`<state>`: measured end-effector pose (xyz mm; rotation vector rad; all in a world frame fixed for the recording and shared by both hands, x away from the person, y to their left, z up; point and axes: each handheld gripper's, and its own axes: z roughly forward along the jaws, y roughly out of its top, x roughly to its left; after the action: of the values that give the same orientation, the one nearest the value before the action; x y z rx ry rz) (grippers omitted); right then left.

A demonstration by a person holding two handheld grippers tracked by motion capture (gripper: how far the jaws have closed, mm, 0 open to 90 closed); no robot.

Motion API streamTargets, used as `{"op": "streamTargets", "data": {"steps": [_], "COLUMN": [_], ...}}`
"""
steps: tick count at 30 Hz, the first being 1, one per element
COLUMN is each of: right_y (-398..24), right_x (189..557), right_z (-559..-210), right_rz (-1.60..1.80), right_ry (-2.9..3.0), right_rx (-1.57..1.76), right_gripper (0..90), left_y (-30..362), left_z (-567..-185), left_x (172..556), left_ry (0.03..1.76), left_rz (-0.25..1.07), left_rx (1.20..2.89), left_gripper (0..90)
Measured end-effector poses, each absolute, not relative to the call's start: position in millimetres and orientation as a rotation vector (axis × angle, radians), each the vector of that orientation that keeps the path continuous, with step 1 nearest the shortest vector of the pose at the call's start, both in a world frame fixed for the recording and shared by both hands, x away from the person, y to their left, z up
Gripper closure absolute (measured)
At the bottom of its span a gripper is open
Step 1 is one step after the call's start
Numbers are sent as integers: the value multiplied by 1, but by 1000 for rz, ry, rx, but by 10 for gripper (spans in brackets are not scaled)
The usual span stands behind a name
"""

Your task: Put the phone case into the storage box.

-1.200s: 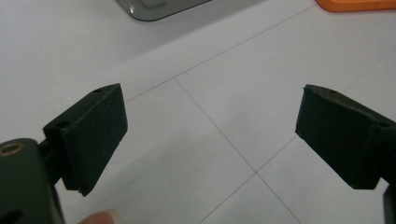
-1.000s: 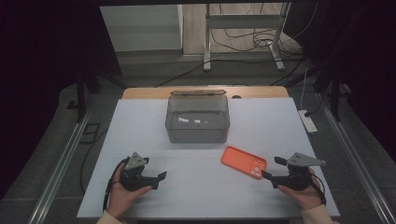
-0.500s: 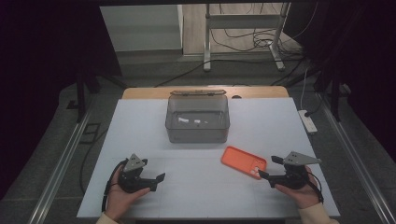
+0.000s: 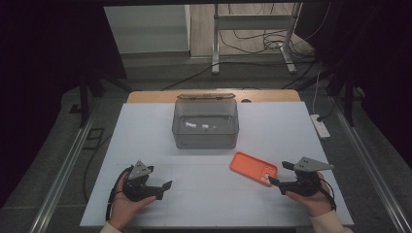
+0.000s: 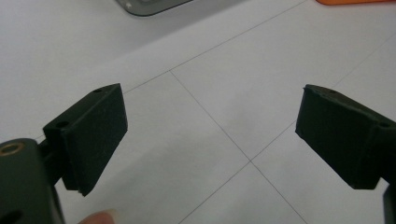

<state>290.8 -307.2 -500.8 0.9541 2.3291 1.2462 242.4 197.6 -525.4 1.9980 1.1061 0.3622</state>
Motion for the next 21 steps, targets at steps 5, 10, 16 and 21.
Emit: {"op": "streamTargets", "data": {"steps": [5, 10, 16, 21], "right_y": [-307, -305, -302, -296], "right_x": [291, 291, 292, 299], "right_z": [-499, -491, -481, -471], "right_rz": [1236, 1214, 1215, 1186], "right_ry": [2331, 2347, 2369, 2440], "right_rx": [956, 941, 950, 951], "right_gripper": [205, 215, 219, 213], "left_y": [198, 198, 198, 199], "left_z": [-526, -525, -526, -525], "left_x": [243, 243, 243, 243], "left_ry": [1110, 1114, 1109, 1111], "left_rz": [359, 364, 367, 386], "left_rx": [1998, 1995, 2002, 2009], "left_gripper": [89, 90, 90, 91]}}
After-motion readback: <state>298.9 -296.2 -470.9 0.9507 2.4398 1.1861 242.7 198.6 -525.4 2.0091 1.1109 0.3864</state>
